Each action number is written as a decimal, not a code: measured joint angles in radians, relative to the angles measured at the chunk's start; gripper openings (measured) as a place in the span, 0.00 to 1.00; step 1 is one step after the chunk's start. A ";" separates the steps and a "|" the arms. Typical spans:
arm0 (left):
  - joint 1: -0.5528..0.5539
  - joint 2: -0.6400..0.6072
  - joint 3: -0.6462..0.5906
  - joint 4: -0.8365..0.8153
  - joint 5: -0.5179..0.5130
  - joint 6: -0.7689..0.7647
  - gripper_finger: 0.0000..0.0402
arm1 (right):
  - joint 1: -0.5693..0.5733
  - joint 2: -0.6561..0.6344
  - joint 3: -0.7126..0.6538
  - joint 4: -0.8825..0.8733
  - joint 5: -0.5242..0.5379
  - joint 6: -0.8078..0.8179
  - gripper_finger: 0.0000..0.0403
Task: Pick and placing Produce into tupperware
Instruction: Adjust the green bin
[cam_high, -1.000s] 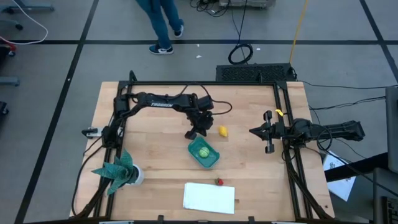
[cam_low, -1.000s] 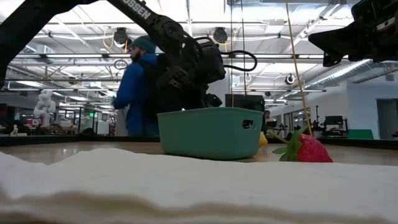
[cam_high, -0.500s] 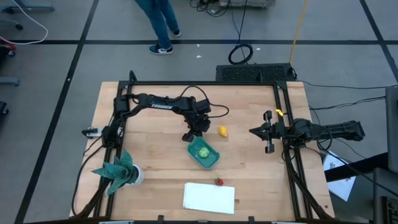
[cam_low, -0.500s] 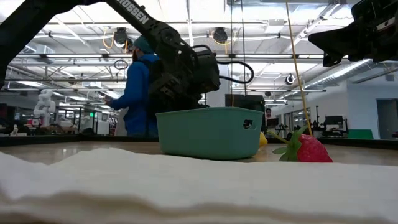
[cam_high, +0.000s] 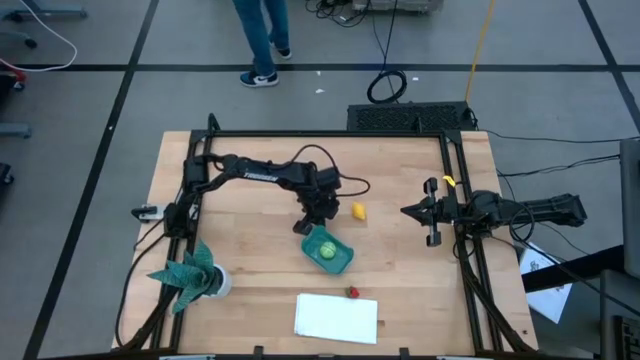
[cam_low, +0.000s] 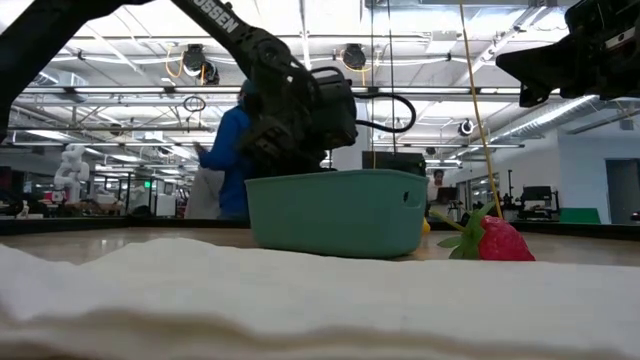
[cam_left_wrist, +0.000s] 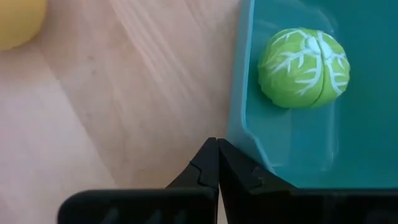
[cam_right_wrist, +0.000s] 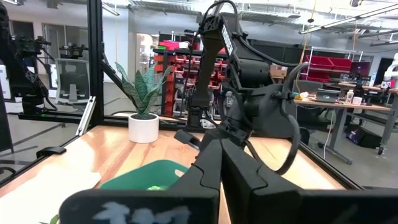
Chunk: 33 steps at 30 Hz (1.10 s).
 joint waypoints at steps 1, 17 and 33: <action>-0.003 0.000 0.000 -0.005 -0.002 -0.004 0.00 | 0.000 0.000 0.000 0.000 0.000 0.000 0.00; -0.056 0.000 0.000 -0.046 -0.059 -0.065 0.00 | 0.000 0.000 0.000 0.000 0.000 0.000 0.00; -0.073 -0.016 0.027 0.024 -0.355 -0.111 0.00 | 0.000 0.000 0.000 0.000 0.000 0.005 0.00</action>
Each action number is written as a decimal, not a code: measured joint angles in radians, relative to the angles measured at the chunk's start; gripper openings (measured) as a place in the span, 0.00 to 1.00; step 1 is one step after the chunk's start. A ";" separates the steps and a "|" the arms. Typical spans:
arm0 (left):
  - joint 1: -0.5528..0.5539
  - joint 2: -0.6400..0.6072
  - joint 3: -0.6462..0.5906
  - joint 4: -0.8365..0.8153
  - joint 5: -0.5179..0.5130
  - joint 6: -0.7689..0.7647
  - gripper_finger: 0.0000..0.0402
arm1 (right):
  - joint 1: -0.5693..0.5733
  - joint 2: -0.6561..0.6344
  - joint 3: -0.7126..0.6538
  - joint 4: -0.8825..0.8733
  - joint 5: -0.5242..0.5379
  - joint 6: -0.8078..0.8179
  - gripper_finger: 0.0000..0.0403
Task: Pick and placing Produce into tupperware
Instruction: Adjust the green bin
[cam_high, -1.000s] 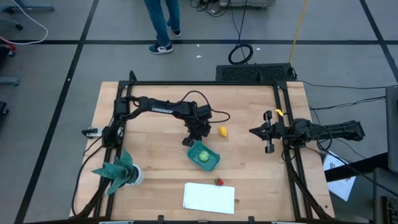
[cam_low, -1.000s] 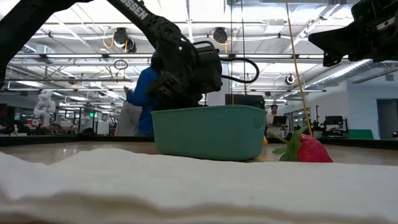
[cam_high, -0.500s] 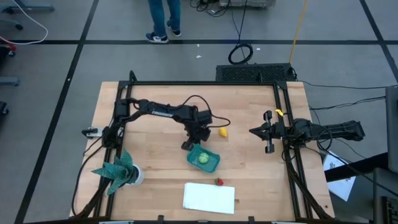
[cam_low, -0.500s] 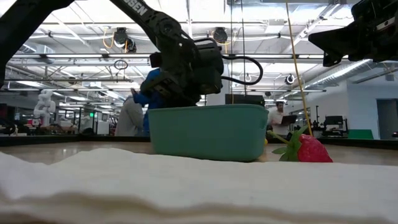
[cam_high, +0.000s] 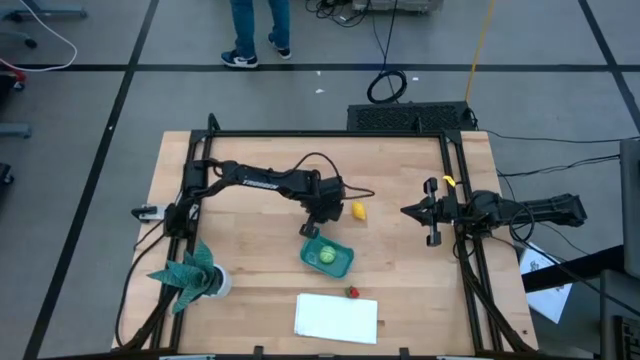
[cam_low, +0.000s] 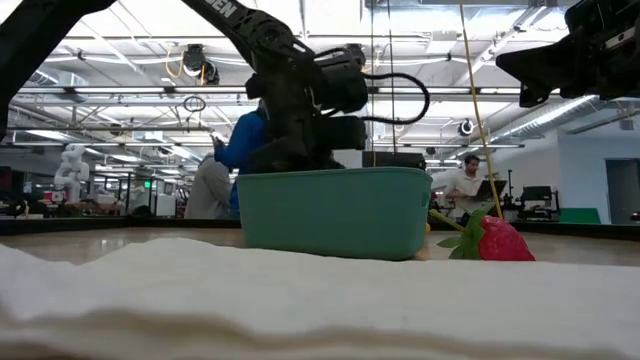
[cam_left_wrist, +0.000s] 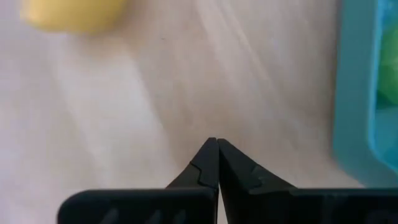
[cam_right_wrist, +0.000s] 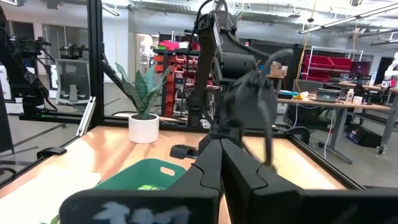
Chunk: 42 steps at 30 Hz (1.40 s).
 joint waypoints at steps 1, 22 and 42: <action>0.003 -0.007 0.005 -0.002 -0.001 -0.003 0.00 | 0.000 0.000 0.000 0.000 0.000 0.003 0.00; -0.223 -0.244 0.014 -0.045 0.199 -0.052 0.00 | 0.000 0.002 0.000 0.005 -0.004 0.000 0.00; -0.432 -0.240 -0.230 0.469 -0.149 -0.377 0.00 | 0.000 0.003 0.000 0.008 -0.004 -0.005 0.00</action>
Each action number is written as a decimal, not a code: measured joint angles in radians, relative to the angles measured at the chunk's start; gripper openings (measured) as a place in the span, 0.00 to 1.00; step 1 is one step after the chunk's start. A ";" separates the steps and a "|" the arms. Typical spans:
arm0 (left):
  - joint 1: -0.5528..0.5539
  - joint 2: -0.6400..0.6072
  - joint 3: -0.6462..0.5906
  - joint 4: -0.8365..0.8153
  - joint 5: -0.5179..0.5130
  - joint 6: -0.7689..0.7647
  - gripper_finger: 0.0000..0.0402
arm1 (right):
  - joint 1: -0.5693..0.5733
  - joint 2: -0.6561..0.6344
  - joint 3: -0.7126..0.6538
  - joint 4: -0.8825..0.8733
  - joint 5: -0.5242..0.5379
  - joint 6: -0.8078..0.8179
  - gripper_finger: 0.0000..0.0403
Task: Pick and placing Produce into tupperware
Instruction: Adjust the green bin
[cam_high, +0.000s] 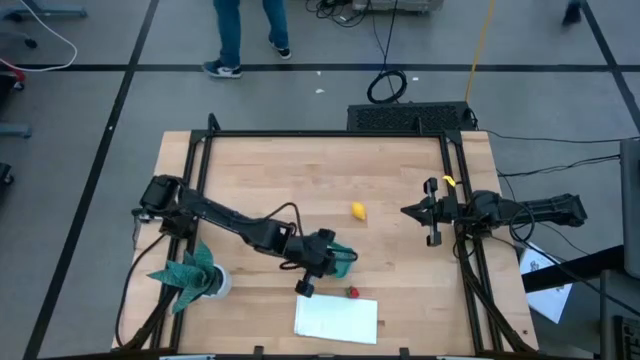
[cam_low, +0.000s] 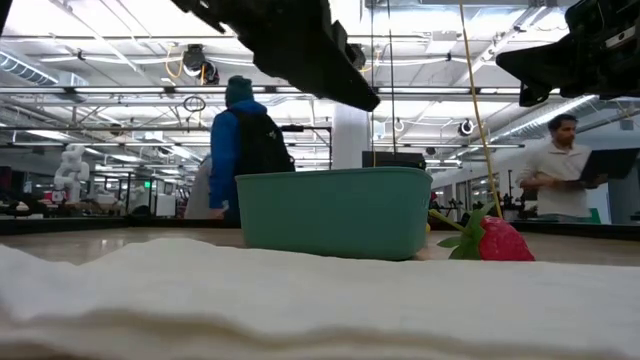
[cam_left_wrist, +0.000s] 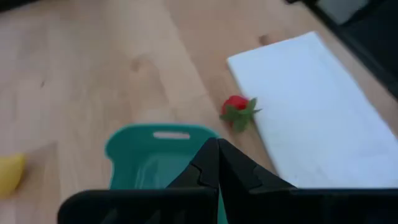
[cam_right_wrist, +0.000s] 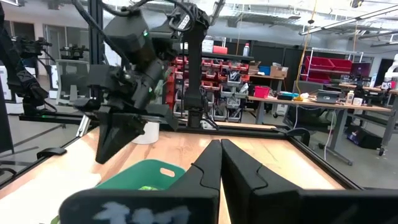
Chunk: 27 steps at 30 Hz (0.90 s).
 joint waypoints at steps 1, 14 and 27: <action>-0.012 0.000 -0.003 -0.005 -0.030 -0.014 0.00 | 0.000 0.000 0.000 0.000 0.000 0.000 0.00; -0.115 0.047 -0.002 -0.010 -0.168 -0.129 0.00 | 0.000 0.000 0.000 0.000 0.000 0.000 0.00; -0.131 0.123 0.002 0.048 -0.183 -0.141 0.00 | 0.000 0.002 0.000 0.000 0.000 -0.001 0.00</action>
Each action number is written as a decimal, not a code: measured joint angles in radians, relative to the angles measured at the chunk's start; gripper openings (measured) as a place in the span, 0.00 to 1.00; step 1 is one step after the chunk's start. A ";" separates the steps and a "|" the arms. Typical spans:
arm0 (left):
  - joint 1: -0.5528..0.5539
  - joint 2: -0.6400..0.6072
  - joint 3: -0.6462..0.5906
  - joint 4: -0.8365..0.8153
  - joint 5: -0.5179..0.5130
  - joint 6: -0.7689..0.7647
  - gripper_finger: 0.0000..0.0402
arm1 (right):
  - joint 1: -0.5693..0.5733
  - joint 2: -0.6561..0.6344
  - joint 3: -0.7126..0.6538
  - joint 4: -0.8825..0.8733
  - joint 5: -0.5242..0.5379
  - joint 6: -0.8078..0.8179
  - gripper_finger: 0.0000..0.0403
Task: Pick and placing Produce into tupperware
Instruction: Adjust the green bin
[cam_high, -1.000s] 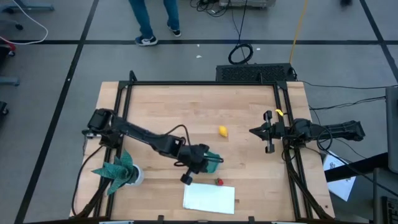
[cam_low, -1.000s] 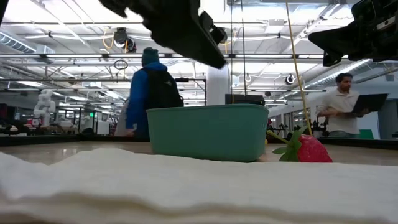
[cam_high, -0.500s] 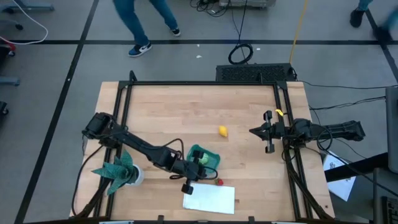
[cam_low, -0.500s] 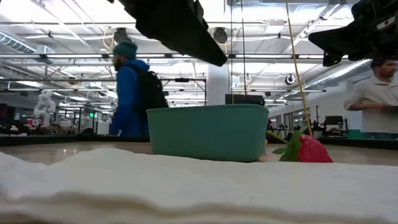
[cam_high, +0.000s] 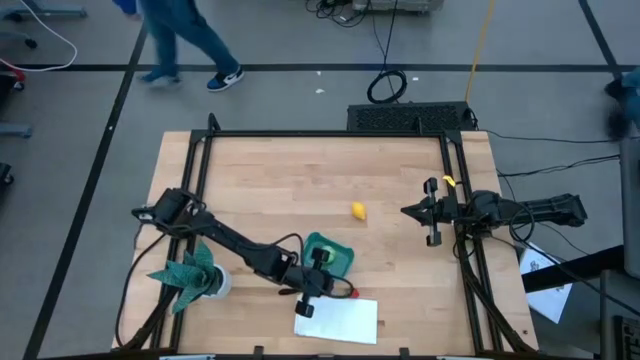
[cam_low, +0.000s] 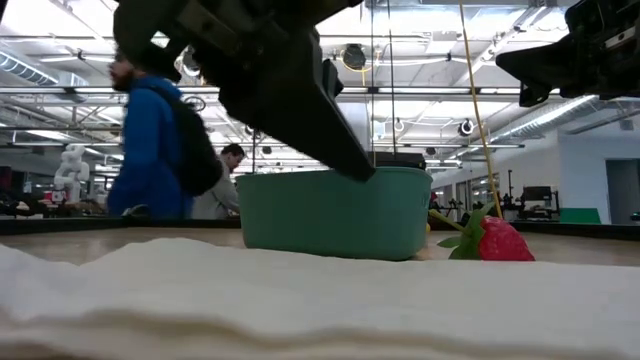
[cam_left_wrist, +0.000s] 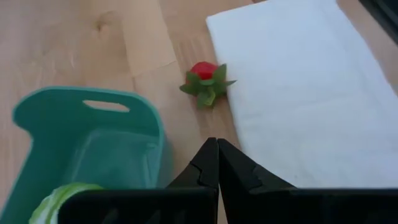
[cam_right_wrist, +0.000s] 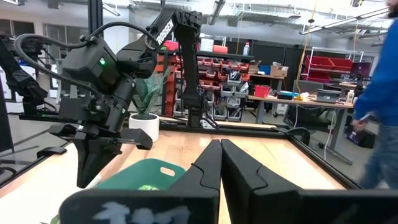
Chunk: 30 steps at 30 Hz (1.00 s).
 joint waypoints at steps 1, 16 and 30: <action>-0.001 0.000 0.000 -0.003 -0.012 -0.002 0.00 | 0.000 0.000 0.000 0.000 0.000 0.000 0.00; 0.050 0.000 0.000 -0.009 -0.036 0.012 0.00 | 0.000 0.000 0.000 0.000 0.000 0.000 0.00; 0.109 0.000 0.000 0.026 -0.015 0.016 0.00 | 0.000 0.000 0.000 0.000 0.000 0.000 0.00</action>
